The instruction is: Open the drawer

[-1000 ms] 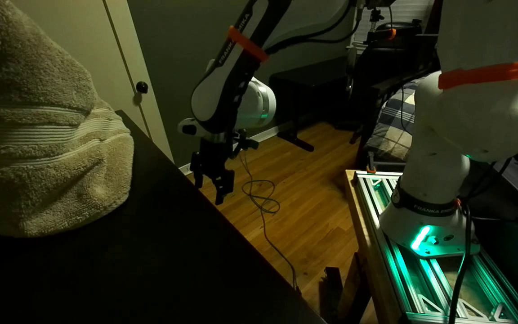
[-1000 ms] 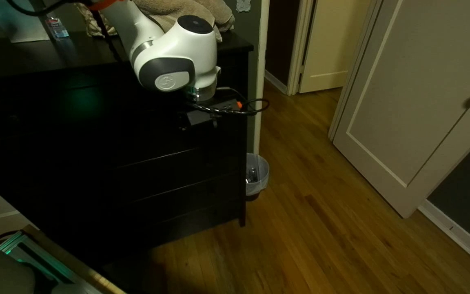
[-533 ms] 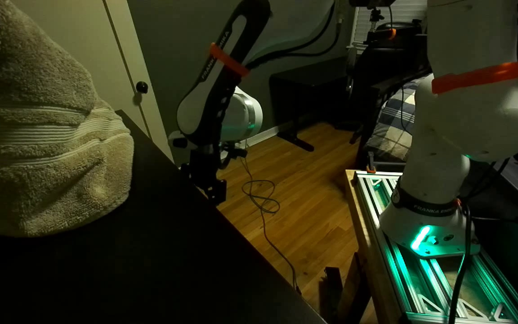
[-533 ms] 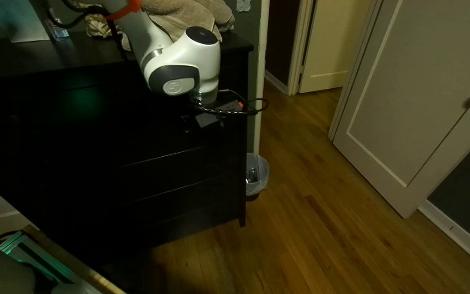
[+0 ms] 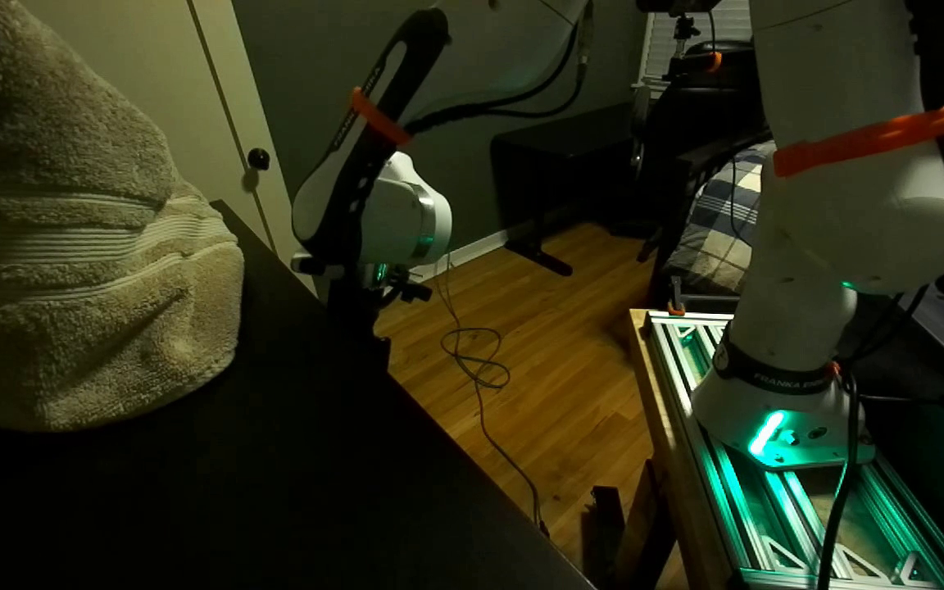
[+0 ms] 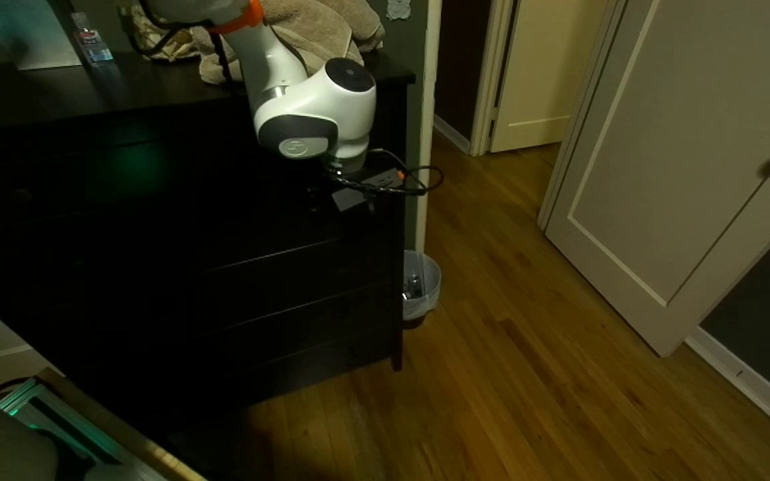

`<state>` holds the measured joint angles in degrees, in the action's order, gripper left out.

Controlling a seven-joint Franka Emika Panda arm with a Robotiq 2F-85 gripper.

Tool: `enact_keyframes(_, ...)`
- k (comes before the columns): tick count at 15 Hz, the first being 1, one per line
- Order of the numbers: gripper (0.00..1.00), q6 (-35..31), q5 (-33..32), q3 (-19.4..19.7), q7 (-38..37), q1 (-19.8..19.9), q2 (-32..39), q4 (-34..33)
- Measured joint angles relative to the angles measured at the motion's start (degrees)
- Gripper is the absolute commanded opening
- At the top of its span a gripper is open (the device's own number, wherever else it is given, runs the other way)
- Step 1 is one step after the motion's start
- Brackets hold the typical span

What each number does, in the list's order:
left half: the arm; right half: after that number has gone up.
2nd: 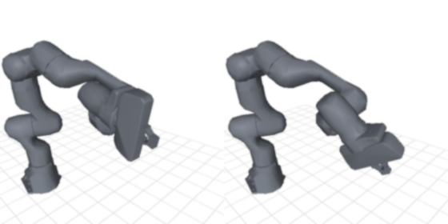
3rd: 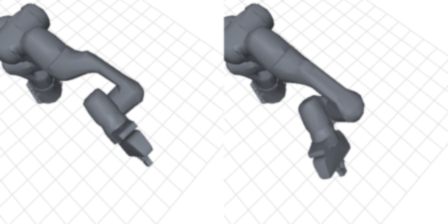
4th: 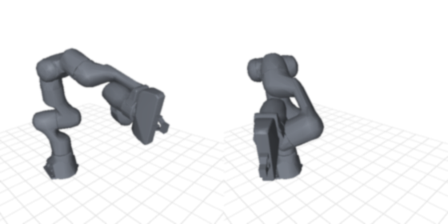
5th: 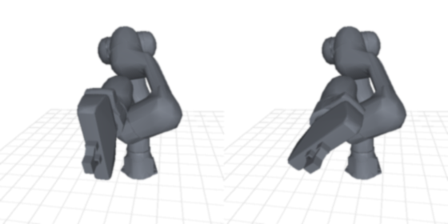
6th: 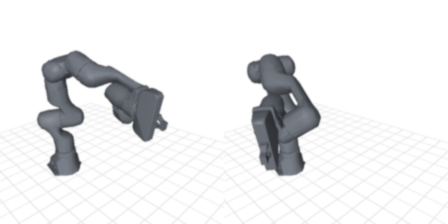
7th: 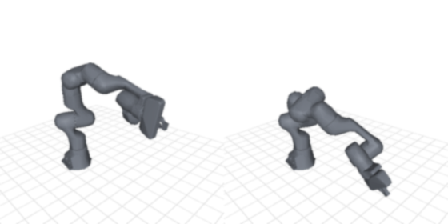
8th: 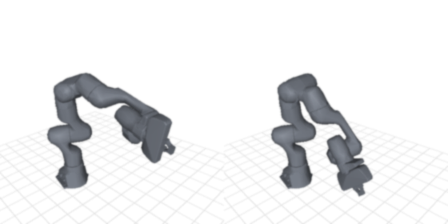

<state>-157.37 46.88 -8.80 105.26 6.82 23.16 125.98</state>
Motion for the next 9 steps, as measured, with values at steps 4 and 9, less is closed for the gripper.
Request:
enact_keyframes(4, 0.73, 0.0, 6.69, -1.98, 3.55, 2.39, 2.14, -0.83)
enact_keyframes(9, 0.51, 0.01, 15.07, -4.5, 10.74, 6.03, 4.06, -1.26)
